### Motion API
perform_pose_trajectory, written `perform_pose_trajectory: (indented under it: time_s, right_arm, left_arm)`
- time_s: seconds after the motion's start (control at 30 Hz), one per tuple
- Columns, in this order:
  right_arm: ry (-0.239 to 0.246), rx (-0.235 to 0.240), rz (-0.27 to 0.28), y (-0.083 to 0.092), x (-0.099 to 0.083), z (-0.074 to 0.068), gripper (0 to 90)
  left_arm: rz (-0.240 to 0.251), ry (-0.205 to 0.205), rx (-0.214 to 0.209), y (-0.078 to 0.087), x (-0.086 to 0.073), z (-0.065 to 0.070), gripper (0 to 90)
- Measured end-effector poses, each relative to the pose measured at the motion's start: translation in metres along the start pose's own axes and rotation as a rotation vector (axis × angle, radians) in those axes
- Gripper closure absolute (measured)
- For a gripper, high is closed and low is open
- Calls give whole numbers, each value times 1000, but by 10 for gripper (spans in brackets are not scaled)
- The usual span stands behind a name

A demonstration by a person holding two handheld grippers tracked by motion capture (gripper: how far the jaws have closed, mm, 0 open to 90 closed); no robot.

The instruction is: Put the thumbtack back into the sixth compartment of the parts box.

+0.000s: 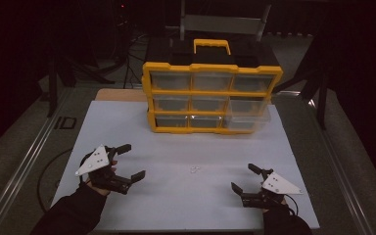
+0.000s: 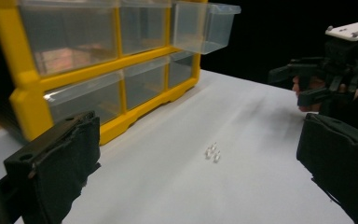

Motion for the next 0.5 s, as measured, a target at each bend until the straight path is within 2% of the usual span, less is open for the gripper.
perform_pose_trajectory:
  time_s: [0.17,0.5]
  right_arm:
    - [5,0,7,1,1,-1,102]
    - [6,-5,16,1,3,-1,103]
  left_arm:
    - [-10,-6,-32,-13,12,3,0]
    - [-43,-18,-91,-42,24,8,0]
Point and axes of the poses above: each handheld gripper's, and its own axes: y roughly backward along the jaws, x roughly out of its top, z roughly to its right, the point moved 7 cm from there along -y, roughly forward along the jaws, and after that the axes turned 4 degrees about -x, right-handed, at the moved point
